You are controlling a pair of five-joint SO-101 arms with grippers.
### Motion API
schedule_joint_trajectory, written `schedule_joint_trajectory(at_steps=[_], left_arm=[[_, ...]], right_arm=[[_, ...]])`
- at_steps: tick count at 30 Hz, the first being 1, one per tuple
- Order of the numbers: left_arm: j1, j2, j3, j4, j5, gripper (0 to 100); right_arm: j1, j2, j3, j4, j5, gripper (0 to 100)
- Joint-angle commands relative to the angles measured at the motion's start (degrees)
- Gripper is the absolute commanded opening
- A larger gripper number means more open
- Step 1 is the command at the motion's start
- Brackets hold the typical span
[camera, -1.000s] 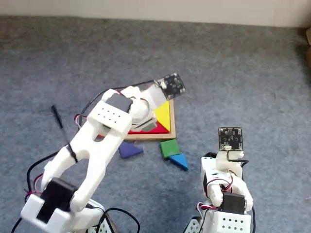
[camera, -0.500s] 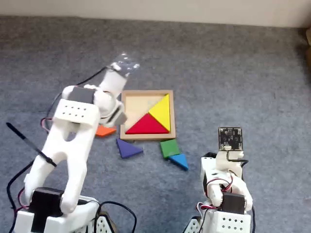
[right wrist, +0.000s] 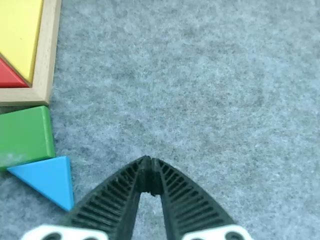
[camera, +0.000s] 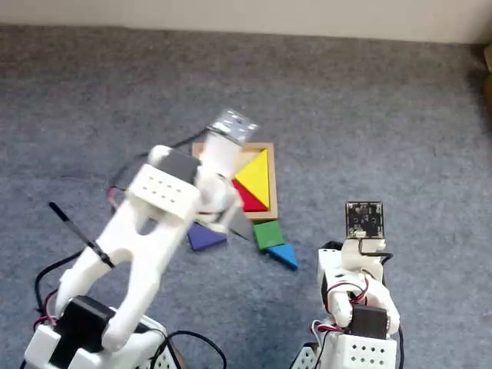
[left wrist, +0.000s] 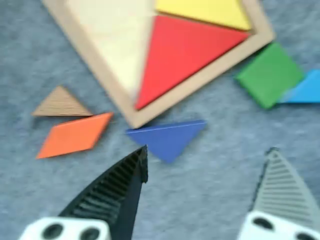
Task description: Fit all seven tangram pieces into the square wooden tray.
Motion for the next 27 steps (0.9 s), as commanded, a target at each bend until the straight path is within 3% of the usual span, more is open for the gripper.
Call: schedule_joint_trajectory(at_steps=[1, 4, 7, 13, 20, 27], left_arm=[[7.87, -0.84, -2.95, -1.23, 15.56, 38], [9.63, 4.18, -3.21, -5.01, 23.82, 38], [9.8, 11.47, -4.62, -8.62, 27.6, 38], [9.8, 25.27, -14.9, -8.88, 37.01, 38], [13.41, 36.79, -20.7, -8.88, 37.98, 38], [15.43, 38.37, -20.97, -4.92, 38.07, 38]], right_arm=[[0.66, -0.75, 5.76, 0.22, 0.62, 1.2], [0.66, -0.75, 5.76, 0.22, 0.62, 1.2], [0.66, -0.75, 5.76, 0.22, 0.62, 1.2], [0.66, -0.75, 5.76, 0.22, 0.62, 1.2], [0.66, -0.75, 5.76, 0.22, 0.62, 1.2], [0.66, -0.75, 5.76, 0.22, 0.62, 1.2]])
